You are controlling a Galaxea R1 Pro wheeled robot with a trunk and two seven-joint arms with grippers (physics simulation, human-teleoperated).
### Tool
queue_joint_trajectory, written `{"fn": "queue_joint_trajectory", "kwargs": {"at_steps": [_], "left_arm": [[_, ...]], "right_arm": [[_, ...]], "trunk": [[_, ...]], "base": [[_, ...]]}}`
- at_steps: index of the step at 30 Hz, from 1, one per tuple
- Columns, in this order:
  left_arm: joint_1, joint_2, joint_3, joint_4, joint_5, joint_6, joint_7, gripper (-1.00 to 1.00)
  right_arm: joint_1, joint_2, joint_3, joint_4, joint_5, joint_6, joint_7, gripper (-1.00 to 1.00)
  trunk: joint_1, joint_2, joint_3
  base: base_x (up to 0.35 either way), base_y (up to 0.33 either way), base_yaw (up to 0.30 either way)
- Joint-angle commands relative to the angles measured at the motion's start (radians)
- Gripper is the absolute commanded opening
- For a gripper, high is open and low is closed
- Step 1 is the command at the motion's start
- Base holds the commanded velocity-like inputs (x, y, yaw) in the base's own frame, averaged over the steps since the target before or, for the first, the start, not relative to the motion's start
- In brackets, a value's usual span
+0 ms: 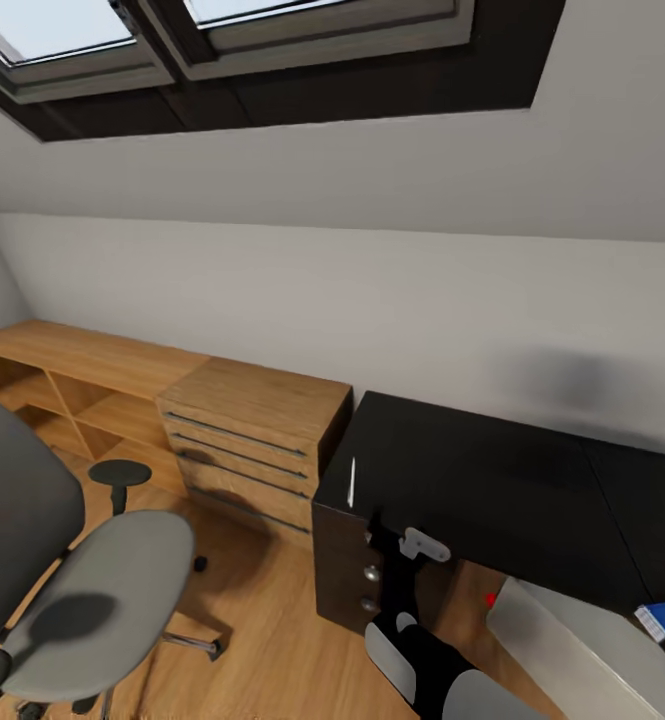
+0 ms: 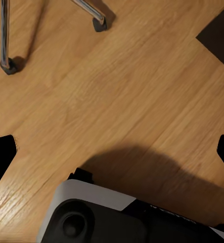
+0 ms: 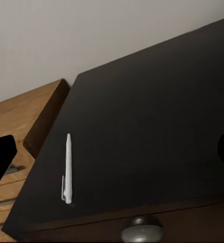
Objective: In the bedroom, organize the workspace by keeping the computer under the desk, ensuring the monitor is on the desk, placing the keyboard on the desk next to the monitor, placing the mouse on the desk next to the keyboard, moving the folder from the swivel chair onto the desk next to the mouse, stacking the notebook on top of the folder with the pen on top of the notebook, and positioning the swivel chair next to the desk.
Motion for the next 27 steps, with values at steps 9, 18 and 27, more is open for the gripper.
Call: {"fn": "queue_joint_trajectory", "kwargs": {"at_steps": [9, 18, 27], "left_arm": [[0.0, 0.001, -0.004, -0.002, 0.008, -0.001, 0.007, 1.0], [0.0, -0.001, -0.004, -0.002, 0.008, -0.001, 0.007, 1.0], [0.0, -0.003, -0.004, -0.002, 0.008, -0.001, 0.007, 1.0]], "right_arm": [[-0.02, 0.0, 0.008, 0.036, -0.003, -0.003, -0.005, 1.0], [-0.037, 0.0, 0.005, 0.057, -0.006, -0.013, -0.005, 1.0], [-0.035, 0.0, 0.056, 0.027, 0.066, -0.181, 0.065, 1.0]], "trunk": [[0.0, -0.001, -0.001], [0.0, -0.001, -0.001], [0.0, -0.001, -0.003]], "base": [[0.0, 0.0, 0.294], [0.0, 0.0, 0.292], [0.0, 0.0, 0.087]]}}
